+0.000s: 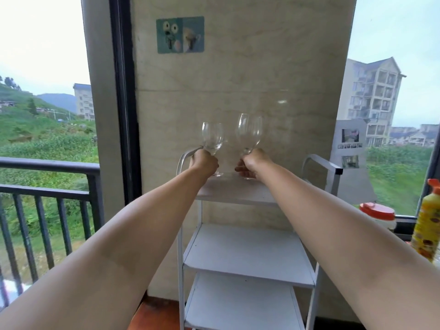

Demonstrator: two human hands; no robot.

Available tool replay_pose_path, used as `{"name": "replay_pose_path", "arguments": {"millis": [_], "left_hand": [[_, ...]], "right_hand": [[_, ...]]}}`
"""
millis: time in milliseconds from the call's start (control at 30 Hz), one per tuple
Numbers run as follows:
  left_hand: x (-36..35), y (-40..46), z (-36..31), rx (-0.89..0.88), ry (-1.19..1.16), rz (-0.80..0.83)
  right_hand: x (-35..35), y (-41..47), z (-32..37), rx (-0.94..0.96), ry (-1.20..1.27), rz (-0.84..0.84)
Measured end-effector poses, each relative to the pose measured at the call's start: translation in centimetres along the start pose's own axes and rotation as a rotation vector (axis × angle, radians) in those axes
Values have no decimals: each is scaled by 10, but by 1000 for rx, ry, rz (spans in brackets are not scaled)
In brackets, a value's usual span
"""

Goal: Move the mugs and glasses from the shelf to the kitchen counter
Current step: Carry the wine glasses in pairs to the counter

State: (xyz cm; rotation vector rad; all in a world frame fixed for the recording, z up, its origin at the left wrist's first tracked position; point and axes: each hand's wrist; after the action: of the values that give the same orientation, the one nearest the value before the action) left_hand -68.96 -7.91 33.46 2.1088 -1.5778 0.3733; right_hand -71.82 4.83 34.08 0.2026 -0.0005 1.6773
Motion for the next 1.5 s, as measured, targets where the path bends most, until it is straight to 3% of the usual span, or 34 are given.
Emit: {"name": "replay_pose_path", "arguments": {"millis": [500, 767, 1200, 1500], "left_hand": [[11, -104, -28, -220, -65, -169], [28, -185, -23, -242, -74, -163], [33, -365, 86, 49, -19, -9], [-26, -463, 116, 137, -53, 237]], "right_hand": [[23, -96, 28, 115, -94, 8], [14, -192, 35, 208, -108, -36], [-8, -372, -73, -108, -61, -44], [32, -476, -161, -325, -27, -121]]}}
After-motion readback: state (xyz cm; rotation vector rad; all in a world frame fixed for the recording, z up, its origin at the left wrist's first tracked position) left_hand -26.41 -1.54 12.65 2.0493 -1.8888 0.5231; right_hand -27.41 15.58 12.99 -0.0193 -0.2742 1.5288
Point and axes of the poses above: each hand's wrist, its own y-axis towards the middle knuckle, its own x-axis out of the back of the hand, z = x × y, and after that the axes turned 7 degrees about z, right-handed
